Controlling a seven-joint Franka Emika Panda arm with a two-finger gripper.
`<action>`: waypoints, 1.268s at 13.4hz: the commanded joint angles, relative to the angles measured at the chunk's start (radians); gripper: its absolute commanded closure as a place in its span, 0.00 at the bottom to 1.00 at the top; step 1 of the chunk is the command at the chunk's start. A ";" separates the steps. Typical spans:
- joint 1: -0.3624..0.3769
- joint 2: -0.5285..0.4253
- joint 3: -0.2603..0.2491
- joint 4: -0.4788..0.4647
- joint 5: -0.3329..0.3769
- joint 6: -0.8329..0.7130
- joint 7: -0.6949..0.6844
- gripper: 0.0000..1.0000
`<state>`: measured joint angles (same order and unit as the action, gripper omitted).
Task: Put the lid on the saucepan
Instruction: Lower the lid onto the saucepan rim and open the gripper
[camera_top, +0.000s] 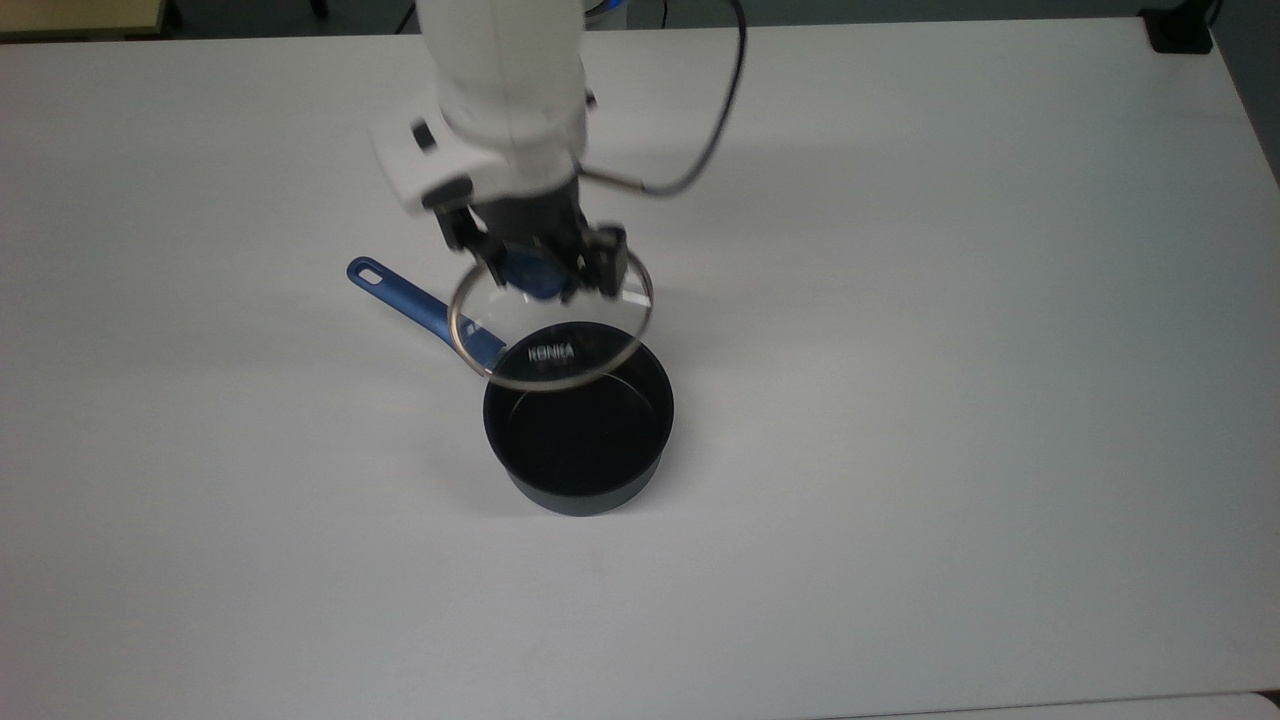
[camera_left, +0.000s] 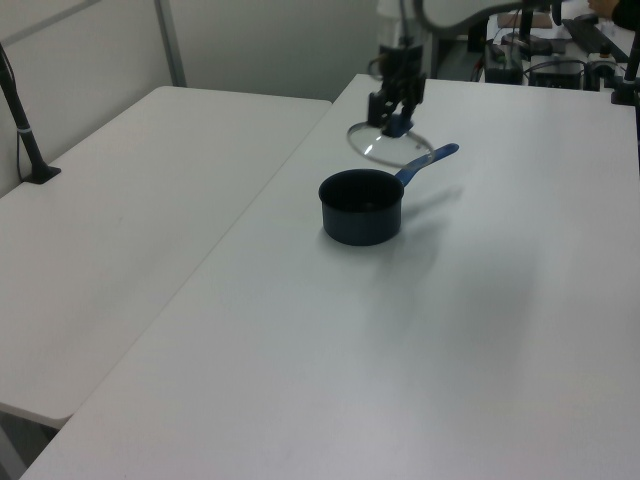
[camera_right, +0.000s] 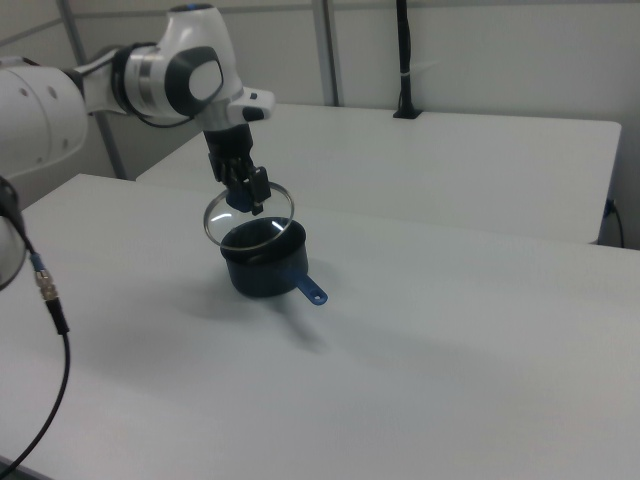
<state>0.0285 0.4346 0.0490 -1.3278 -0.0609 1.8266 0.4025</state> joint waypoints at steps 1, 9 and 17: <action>0.056 0.088 -0.029 0.081 -0.034 0.045 0.140 0.66; 0.067 0.153 -0.028 0.073 -0.092 0.148 0.220 0.66; 0.088 0.165 -0.024 0.041 -0.149 0.148 0.248 0.00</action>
<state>0.0951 0.5999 0.0420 -1.2789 -0.1647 1.9628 0.6191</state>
